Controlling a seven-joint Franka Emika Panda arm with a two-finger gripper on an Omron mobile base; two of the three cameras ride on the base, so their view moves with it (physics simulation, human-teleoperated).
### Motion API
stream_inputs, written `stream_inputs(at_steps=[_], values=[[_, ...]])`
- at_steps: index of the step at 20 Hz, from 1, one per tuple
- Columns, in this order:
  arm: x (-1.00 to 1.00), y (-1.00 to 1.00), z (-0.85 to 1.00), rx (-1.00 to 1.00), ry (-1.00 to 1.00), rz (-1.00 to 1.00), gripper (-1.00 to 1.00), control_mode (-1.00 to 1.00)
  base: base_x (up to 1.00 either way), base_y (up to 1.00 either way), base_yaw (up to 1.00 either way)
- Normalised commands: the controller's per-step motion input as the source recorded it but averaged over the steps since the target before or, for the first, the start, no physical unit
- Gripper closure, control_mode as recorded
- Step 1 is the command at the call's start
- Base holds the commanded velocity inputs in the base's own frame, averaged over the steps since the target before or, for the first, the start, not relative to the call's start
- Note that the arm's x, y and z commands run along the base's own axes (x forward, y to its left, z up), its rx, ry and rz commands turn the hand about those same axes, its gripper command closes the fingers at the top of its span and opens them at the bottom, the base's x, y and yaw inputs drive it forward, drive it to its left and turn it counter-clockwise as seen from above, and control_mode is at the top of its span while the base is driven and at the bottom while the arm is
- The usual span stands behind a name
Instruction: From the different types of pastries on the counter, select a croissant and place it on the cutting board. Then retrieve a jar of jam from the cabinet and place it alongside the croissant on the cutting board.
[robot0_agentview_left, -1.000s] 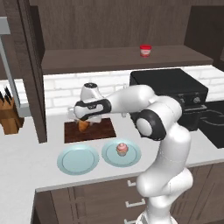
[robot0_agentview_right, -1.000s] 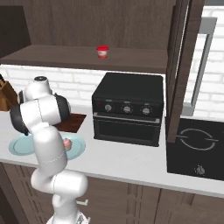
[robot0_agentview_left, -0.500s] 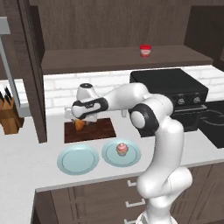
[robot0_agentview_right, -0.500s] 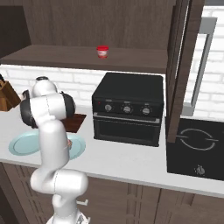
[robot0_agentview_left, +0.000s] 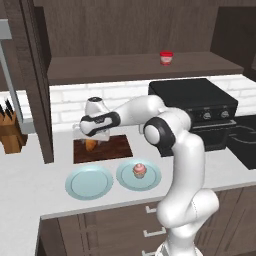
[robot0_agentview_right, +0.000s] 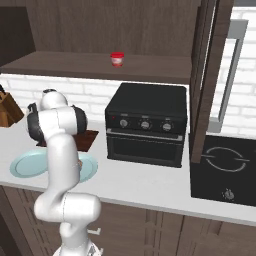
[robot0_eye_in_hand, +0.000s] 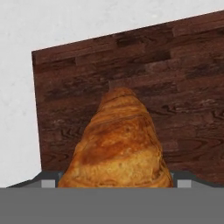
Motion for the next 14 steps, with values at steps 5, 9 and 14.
stream_inputs(at_steps=[5,9,14], values=[[0.00,0.03,-0.14,0.00,0.02,0.00,1.00,-1.00,0.00,0.00,0.00],[0.00,0.00,0.00,0.00,0.00,0.00,1.00,-1.00,0.00,0.00,0.00],[0.00,0.00,-0.11,0.00,0.03,0.00,1.00,-1.00,0.00,0.00,0.00]])
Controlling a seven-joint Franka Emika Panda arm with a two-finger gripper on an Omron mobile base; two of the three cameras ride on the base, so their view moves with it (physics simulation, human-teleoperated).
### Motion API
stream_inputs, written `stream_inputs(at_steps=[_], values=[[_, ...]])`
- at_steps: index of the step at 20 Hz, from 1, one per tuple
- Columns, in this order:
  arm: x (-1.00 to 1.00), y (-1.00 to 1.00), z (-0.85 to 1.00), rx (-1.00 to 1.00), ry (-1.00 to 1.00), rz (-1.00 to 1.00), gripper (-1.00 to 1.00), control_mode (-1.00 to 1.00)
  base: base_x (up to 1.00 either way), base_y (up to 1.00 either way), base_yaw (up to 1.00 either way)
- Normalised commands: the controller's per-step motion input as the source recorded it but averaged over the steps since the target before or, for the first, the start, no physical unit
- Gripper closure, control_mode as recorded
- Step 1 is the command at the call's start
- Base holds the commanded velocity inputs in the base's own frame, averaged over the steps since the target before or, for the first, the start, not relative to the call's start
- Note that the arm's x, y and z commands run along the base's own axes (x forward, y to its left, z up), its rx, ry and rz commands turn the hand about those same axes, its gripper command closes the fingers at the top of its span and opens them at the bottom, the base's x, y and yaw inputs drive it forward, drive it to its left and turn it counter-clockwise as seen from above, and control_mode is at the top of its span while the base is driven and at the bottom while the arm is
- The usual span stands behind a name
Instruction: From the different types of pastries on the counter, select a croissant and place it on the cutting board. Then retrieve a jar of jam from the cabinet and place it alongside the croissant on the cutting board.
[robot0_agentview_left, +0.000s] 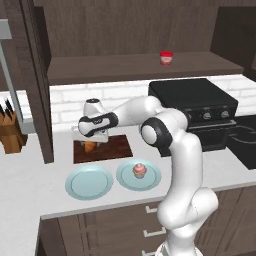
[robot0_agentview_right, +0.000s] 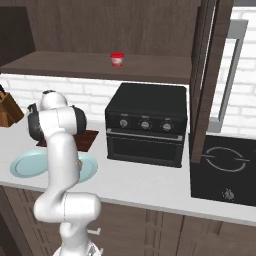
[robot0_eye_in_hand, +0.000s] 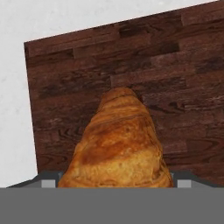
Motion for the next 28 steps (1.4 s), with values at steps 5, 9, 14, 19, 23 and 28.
stream_inputs(at_steps=[5,9,14,19,23,28], values=[[0.00,0.00,-0.14,0.00,0.05,0.00,1.00,-1.00,0.00,0.00,0.00],[0.00,0.03,-0.02,0.01,0.00,0.00,1.00,-1.00,0.00,0.00,0.00],[0.02,0.19,-0.11,0.04,0.00,0.01,-1.00,-1.00,0.00,0.00,0.00],[0.00,0.00,0.00,0.00,0.00,0.00,-1.00,-1.00,0.00,0.00,0.00],[-0.02,0.00,0.00,-0.02,0.00,0.00,-1.00,-1.00,0.00,0.00,0.00],[-0.07,0.00,0.23,-0.01,0.00,0.00,-1.00,-1.00,0.00,0.00,0.00]])
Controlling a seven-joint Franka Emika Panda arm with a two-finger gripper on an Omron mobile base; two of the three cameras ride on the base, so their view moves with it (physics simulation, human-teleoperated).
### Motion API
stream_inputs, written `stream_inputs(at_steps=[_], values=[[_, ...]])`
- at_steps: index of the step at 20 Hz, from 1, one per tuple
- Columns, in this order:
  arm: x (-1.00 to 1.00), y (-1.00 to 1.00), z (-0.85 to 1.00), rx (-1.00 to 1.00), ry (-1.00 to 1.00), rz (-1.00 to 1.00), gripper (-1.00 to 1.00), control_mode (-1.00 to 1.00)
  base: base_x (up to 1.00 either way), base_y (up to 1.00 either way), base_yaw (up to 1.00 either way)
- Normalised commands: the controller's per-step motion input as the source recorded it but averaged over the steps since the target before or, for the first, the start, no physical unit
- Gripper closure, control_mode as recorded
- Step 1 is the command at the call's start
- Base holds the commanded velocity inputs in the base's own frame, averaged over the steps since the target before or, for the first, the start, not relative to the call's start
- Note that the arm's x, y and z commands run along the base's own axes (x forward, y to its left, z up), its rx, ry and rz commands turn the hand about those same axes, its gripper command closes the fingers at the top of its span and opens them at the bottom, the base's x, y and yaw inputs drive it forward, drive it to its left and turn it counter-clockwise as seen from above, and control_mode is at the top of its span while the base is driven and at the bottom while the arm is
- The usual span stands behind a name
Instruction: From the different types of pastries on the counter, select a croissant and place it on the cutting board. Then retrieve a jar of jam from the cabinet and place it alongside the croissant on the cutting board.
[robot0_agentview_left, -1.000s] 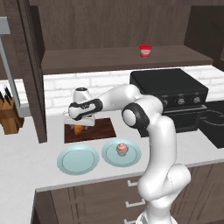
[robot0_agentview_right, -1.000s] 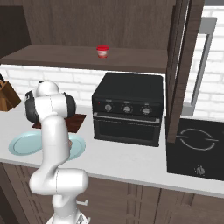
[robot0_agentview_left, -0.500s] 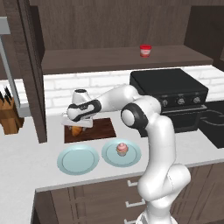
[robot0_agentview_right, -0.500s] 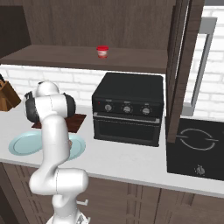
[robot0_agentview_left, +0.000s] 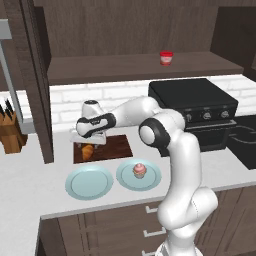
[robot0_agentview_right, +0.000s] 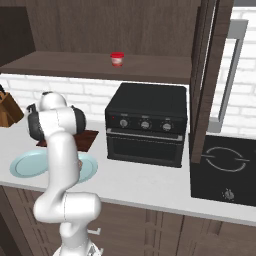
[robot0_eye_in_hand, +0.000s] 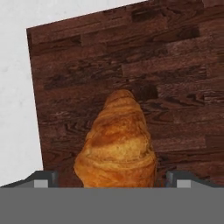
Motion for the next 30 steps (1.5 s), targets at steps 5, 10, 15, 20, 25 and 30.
stream_inputs(at_steps=[5,10,15,20,25,30], values=[[-0.29,0.00,0.50,-0.07,-0.04,0.00,-1.00,-1.00,0.00,0.00,0.00],[-0.61,-0.20,0.25,-0.06,-0.02,-0.01,-1.00,-1.00,0.00,0.00,0.00],[-0.64,-0.56,0.15,-0.01,-0.06,-0.05,-1.00,-1.00,0.00,0.00,0.00],[-0.25,-0.29,0.01,0.01,-0.02,-0.01,-1.00,-1.00,0.00,0.00,0.00],[-0.39,-0.15,0.22,0.01,-0.07,0.08,-1.00,-1.00,0.00,0.00,0.00],[-0.57,-0.18,0.65,0.00,-0.14,0.05,-1.00,-1.00,0.00,0.00,0.00]])
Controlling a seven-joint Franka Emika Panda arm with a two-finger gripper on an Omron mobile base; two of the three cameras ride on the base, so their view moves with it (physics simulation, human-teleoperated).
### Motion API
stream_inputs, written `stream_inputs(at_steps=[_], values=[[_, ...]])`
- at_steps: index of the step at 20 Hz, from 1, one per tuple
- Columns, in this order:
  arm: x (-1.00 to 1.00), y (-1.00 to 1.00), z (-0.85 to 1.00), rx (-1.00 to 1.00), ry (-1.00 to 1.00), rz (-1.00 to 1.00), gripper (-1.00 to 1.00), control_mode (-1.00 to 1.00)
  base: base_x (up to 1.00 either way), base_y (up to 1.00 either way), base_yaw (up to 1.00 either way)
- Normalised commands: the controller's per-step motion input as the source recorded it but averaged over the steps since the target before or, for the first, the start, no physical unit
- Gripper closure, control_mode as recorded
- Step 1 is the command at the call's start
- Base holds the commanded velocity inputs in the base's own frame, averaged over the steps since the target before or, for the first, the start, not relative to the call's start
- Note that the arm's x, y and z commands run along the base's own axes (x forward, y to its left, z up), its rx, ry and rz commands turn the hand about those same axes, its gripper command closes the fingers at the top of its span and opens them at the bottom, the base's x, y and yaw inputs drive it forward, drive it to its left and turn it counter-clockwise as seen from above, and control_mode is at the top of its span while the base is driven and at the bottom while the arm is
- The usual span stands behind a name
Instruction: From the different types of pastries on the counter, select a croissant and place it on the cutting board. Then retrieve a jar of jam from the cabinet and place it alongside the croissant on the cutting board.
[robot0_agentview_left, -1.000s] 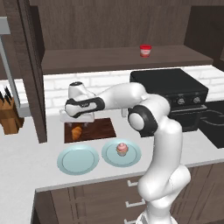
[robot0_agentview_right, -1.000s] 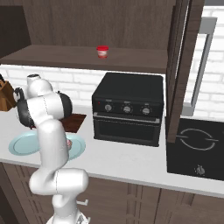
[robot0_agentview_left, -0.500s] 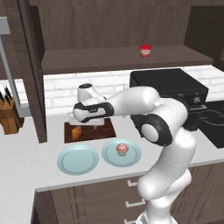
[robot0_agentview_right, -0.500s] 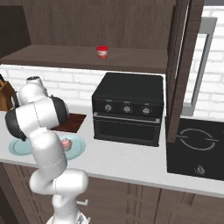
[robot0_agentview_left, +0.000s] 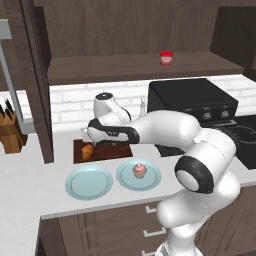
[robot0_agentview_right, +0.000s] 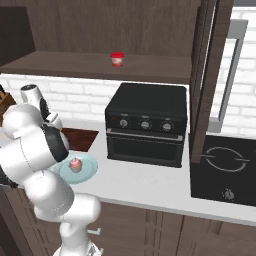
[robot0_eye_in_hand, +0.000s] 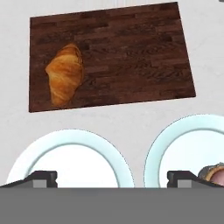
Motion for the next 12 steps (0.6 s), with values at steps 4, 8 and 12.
stream_inputs(at_steps=[4,8,12], values=[[-0.63,-0.31,0.55,0.01,-0.10,0.00,-1.00,-1.00,0.00,0.00,0.00],[-0.49,-0.54,0.37,0.12,-0.04,0.00,-1.00,-1.00,0.00,0.00,0.00],[-0.26,-0.72,0.21,0.28,-0.02,0.00,-1.00,-1.00,0.00,0.00,0.00]])
